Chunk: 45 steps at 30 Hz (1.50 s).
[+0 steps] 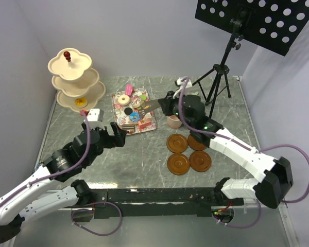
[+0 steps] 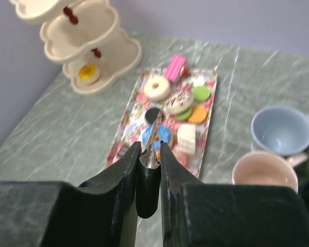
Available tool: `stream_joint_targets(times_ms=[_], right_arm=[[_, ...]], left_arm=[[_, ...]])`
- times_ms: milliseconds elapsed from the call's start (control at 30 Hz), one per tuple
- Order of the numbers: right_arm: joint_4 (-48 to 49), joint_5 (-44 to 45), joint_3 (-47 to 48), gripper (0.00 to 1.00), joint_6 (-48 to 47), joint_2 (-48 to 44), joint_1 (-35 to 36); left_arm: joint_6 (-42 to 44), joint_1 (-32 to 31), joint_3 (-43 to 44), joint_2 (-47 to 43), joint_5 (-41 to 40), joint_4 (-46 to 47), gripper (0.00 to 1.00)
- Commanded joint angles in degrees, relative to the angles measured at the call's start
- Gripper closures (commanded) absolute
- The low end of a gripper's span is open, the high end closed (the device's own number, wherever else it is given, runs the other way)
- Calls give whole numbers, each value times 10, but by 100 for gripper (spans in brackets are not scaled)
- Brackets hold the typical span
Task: Serve the afternoon tea
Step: Place the clamp on the tray.
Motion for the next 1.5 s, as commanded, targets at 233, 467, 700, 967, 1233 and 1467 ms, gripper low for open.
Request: stream_joint_targets(times_ms=[233, 467, 700, 967, 1233, 1467], right_arm=[[362, 231, -57, 91, -252, 135, 118], [448, 346, -100, 55, -324, 169, 214], [293, 373, -88, 12, -220, 133, 267], [-15, 391, 7, 0, -26, 61, 294], [-302, 86, 76, 0, 140, 34, 130], [-250, -150, 45, 2, 73, 142, 43]], left_arm=[[-191, 15, 45, -47, 20, -172, 0], [-235, 15, 35, -92, 29, -222, 0], [-246, 15, 29, -108, 36, -230, 0], [-245, 15, 29, -17, 60, -217, 0], [-326, 16, -10, 106, 134, -69, 0], [-372, 75, -3, 161, 119, -78, 0]])
